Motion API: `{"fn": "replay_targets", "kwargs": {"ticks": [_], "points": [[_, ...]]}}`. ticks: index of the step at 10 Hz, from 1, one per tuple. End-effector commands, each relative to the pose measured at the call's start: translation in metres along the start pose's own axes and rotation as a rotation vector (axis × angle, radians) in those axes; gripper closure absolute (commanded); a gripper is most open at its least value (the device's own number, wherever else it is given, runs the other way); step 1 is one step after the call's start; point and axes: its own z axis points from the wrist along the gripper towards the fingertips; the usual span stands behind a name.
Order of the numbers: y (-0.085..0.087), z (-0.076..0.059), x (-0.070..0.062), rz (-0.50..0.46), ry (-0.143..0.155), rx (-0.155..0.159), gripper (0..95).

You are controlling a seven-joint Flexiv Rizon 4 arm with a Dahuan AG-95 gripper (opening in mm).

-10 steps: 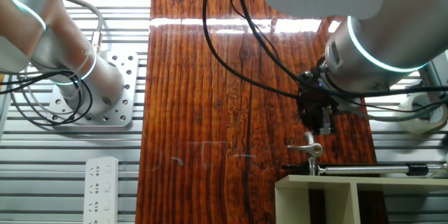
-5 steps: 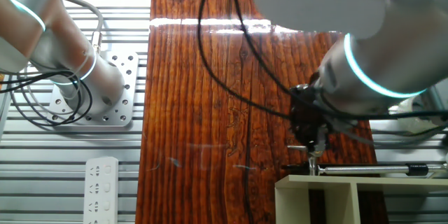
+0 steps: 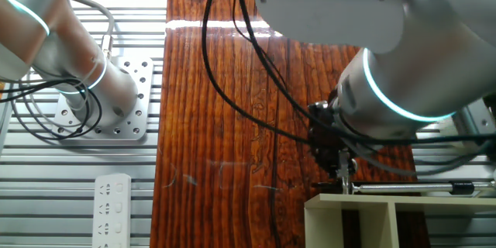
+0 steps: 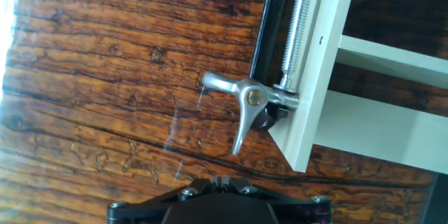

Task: Turn off the water tap

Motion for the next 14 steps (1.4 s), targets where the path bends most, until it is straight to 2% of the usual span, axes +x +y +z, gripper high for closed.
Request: {"fn": "replay_targets", "kwargs": {"ticks": [1, 3, 5, 7, 14], "points": [[-0.005, 0.003, -0.002, -0.008, -0.001, 0.007, 95.0], [-0.015, 0.01, -0.006, -0.032, 0.0, 0.008, 95.0], [-0.019, 0.014, -0.003, -0.052, -0.012, 0.01, 95.0], [-0.023, 0.018, -0.008, -0.06, -0.02, 0.01, 95.0], [-0.027, 0.023, -0.004, -0.048, -0.019, 0.016, 95.0]]}}
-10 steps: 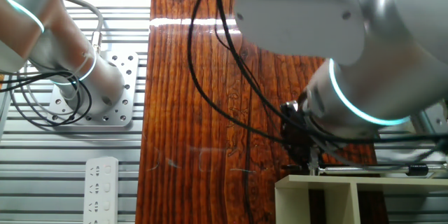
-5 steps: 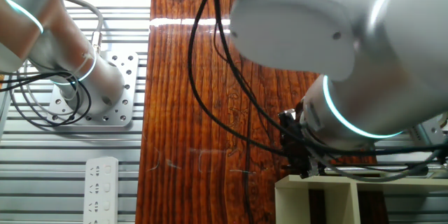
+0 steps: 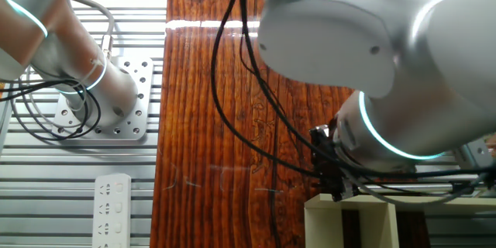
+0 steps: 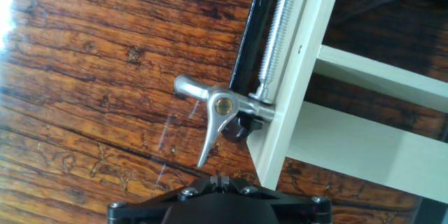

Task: Turn off the water tap

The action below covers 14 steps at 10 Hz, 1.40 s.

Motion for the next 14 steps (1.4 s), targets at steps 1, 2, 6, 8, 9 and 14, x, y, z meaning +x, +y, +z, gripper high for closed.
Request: {"fn": "replay_targets", "kwargs": {"ticks": [1, 2, 6, 8, 9, 14], "points": [[-0.002, 0.001, -0.001, 0.001, -0.005, 0.005, 95.0], [-0.002, 0.001, 0.0, -0.001, -0.007, 0.009, 95.0], [-0.005, 0.007, 0.009, -0.014, -0.033, 0.019, 95.0], [-0.007, 0.01, 0.011, -0.02, -0.036, 0.025, 95.0], [-0.009, 0.012, 0.01, -0.029, -0.044, 0.028, 95.0], [-0.012, 0.02, 0.002, -0.025, -0.062, 0.044, 95.0]]}}
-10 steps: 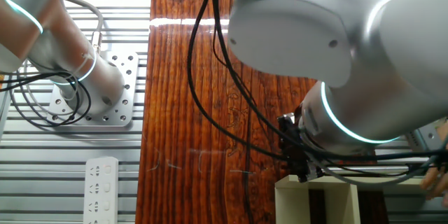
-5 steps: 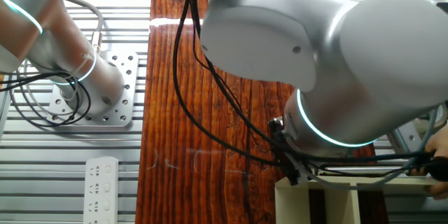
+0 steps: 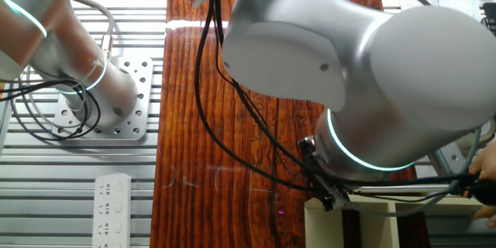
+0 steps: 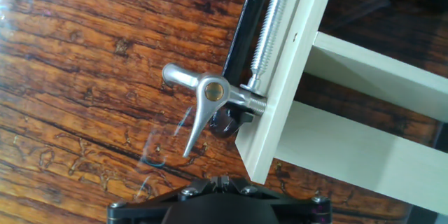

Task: Turn off the water tap

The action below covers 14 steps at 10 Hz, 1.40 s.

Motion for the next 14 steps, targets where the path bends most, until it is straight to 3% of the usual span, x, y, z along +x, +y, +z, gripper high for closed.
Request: {"fn": "replay_targets", "kwargs": {"ticks": [1, 7, 14], "points": [[0.002, 0.003, -0.006, 0.008, -0.013, 0.002, 95.0], [0.011, 0.009, -0.017, -0.001, -0.045, 0.005, 95.0], [0.017, 0.006, -0.028, 0.004, -0.055, 0.008, 95.0]]}}
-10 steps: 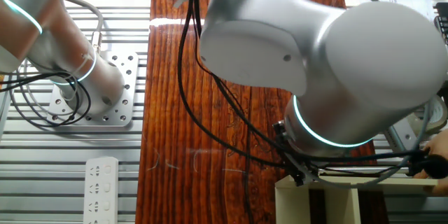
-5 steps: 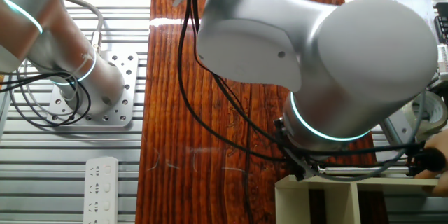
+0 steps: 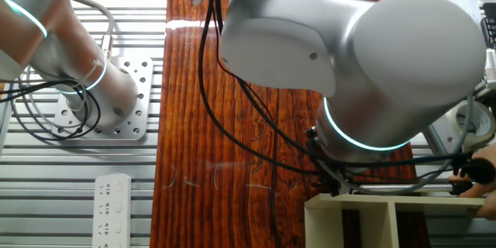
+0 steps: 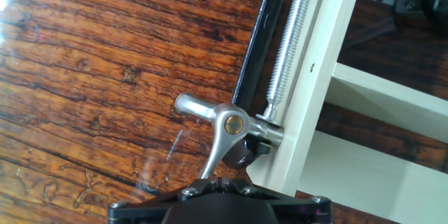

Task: Turn off the water tap

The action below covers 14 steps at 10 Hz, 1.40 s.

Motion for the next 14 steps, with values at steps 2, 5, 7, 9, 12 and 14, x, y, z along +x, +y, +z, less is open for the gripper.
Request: {"fn": "replay_targets", "kwargs": {"ticks": [2, 5, 7, 9, 12, 14], "points": [[0.005, 0.0, -0.008, 0.006, -0.002, -0.002, 95.0], [0.011, -0.003, -0.02, 0.021, -0.009, -0.001, 95.0], [0.016, -0.004, -0.028, 0.035, -0.011, -0.001, 95.0], [0.018, -0.005, -0.033, 0.044, -0.012, 0.0, 95.0], [0.021, -0.008, -0.041, 0.05, -0.014, -0.001, 95.0], [0.022, -0.009, -0.044, 0.053, -0.014, -0.001, 95.0]]}}
